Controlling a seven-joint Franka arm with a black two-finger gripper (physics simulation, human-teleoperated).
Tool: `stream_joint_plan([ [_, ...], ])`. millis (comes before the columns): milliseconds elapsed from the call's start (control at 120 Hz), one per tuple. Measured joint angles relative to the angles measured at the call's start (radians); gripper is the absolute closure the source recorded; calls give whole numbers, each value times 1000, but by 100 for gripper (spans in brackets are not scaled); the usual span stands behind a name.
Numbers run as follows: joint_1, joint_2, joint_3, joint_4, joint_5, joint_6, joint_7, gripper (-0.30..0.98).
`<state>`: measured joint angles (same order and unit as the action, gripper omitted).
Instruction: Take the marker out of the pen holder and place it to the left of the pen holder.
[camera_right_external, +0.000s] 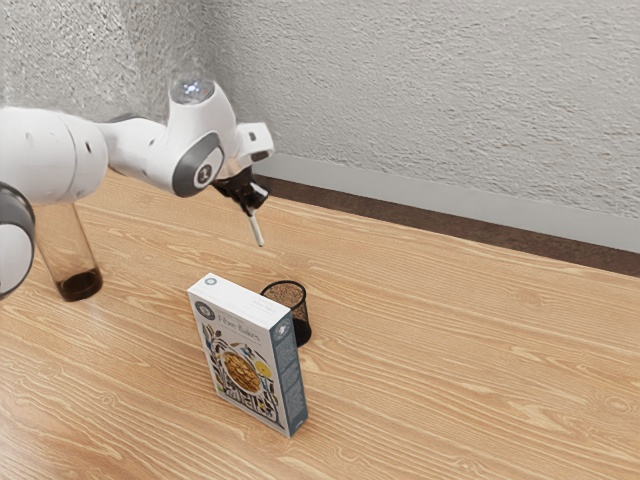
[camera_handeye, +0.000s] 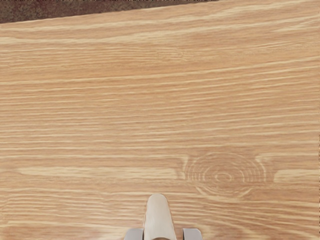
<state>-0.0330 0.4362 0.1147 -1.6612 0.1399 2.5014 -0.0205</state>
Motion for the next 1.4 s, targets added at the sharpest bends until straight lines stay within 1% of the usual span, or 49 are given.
stream_joint_plan([
  [158,5,-7,-7,-89,-37,64,44,71],
  [333,4,-2,-24,-108,-61,101,80,69],
  [508,-6,-12,-33,-128,-86,117,113,34],
  [533,-15,-38,-33,-152,-87,118,116,30],
  [583,-27,-130,-32,-217,-85,117,121,24],
  [667,-51,-386,-31,-448,-83,110,130,16],
  [717,-62,-501,-30,-522,-82,93,134,13],
  [733,-64,-528,-29,-518,-82,75,135,12],
  [750,-62,-547,-28,-477,-82,39,136,11],
  [800,-41,-576,-26,-318,-82,-106,139,9],
  [867,-35,-552,22,-66,-81,-312,143,6],
  [900,-23,-546,33,1,-80,-401,144,5],
  [933,-14,-544,33,36,-66,-476,142,5],
  [1033,-36,-546,27,59,-33,-644,134,3],
  [1117,-45,-557,-4,22,-24,-734,129,2],
  [1208,-60,-566,-22,-5,-20,-798,123,1],
  [1400,-67,-590,-24,-2,-3,-881,118,0],
])
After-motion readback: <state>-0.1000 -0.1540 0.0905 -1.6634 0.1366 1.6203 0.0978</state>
